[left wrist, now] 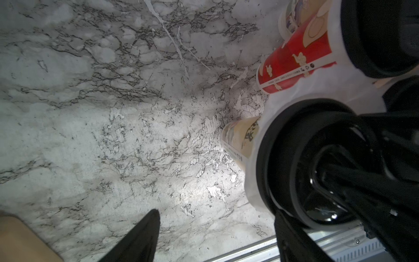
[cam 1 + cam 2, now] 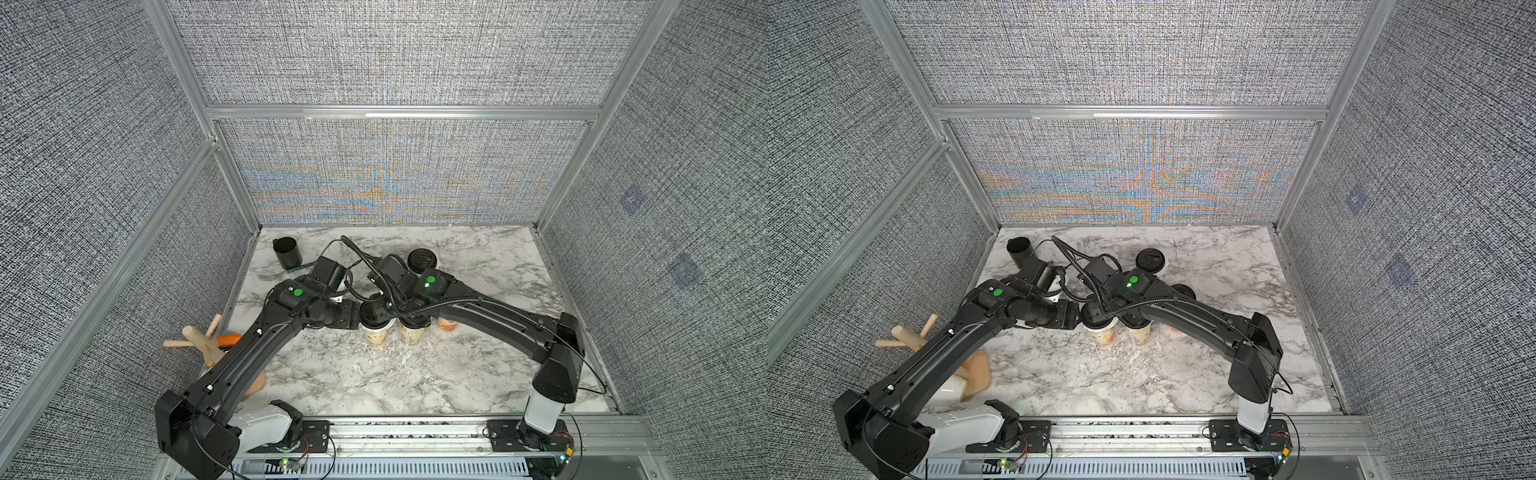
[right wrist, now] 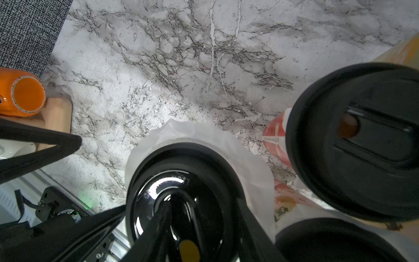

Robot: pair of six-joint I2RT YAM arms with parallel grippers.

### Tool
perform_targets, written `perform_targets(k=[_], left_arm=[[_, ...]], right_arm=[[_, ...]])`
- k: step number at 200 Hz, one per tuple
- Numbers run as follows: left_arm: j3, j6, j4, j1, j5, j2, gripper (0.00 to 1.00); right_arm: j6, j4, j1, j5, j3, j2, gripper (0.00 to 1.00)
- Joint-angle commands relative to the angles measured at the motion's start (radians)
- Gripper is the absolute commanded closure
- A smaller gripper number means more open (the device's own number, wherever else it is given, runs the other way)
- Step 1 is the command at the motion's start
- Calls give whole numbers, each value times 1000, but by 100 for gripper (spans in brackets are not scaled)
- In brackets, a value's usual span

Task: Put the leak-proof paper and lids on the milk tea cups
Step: Secure the cup lid on the cup.

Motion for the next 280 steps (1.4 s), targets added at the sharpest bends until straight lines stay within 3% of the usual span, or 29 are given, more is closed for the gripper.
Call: perform_targets(k=[1, 116, 232, 280], left_arm=[[-5, -12, 38, 0, -14, 1, 19], [-45, -25, 87, 0, -4, 40, 19], [-229, -61, 58, 0, -30, 52, 19], [-208, -57, 26, 0, -55, 22, 19]], right_arm=[[4, -107, 4, -2, -14, 10, 53], [-2, -104, 6, -16, -16, 20, 53], [0, -102, 8, -38, -39, 23, 53], [10, -95, 9, -42, -58, 22, 53]])
